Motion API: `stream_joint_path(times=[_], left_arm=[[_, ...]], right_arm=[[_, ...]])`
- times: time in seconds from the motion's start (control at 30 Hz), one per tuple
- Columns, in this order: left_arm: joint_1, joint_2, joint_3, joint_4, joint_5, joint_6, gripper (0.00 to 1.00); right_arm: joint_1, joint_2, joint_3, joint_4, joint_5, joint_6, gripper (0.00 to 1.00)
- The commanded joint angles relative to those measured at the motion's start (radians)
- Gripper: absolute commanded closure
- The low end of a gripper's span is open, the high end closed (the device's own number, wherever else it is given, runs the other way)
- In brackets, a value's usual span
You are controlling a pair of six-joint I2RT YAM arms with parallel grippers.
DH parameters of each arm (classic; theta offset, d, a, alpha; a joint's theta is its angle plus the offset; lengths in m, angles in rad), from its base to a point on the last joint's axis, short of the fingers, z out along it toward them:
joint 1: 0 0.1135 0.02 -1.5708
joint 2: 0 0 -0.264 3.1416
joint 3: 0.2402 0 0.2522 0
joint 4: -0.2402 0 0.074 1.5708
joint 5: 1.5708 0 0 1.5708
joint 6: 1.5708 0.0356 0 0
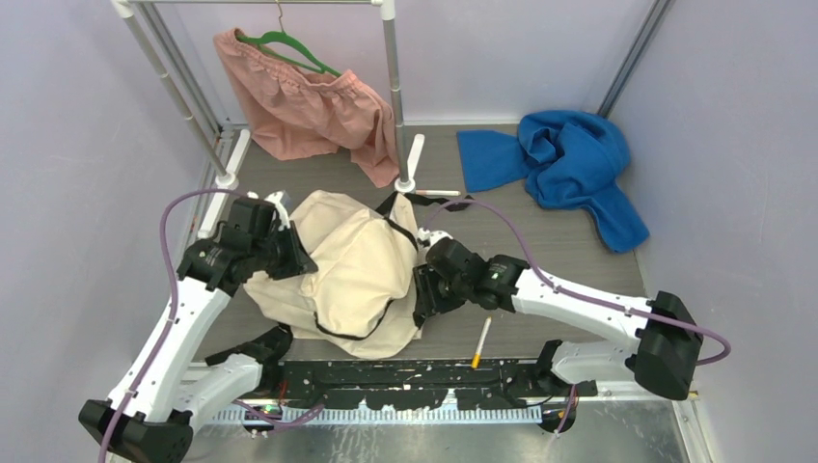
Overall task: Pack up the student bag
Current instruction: Zip the student bag at the center of the board.
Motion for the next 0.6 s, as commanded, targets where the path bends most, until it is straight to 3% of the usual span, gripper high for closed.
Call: stream_joint_path(times=[0.0,0.23,0.4,0.47,0.5,0.57], left_arm=[[0.012,-0.028,-0.046,-0.045,-0.065,0.001,1.0],[0.012,-0.038,-0.087,-0.082,-0.114,-0.039,1.0],[0.012,-0.02,-0.074,-0.117,-0.131,-0.048,1.0],[0.012,0.002,-0.049,-0.133,-0.121,-0.04,1.0],[0.012,0.013,-0.036,-0.139,-0.117,-0.039,0.94],[0.012,0.02,-0.017,-0.135,-0.122,-0.044,0.64]], right_arm=[[-0.088,-0.068,0.114,-0.038,0.105,-0.083,0.5],[-0.349,-0.035,0.137,0.145,0.05,0.047,0.5],[-0.385,0.168,0.304,0.137,-0.047,-0.001,0.38],[-0.384,0.243,0.343,0.142,-0.09,-0.024,0.39],[-0.384,0.273,0.351,0.151,-0.106,-0.03,0.4],[-0.383,0.321,0.354,0.183,-0.154,-0.027,0.41]])
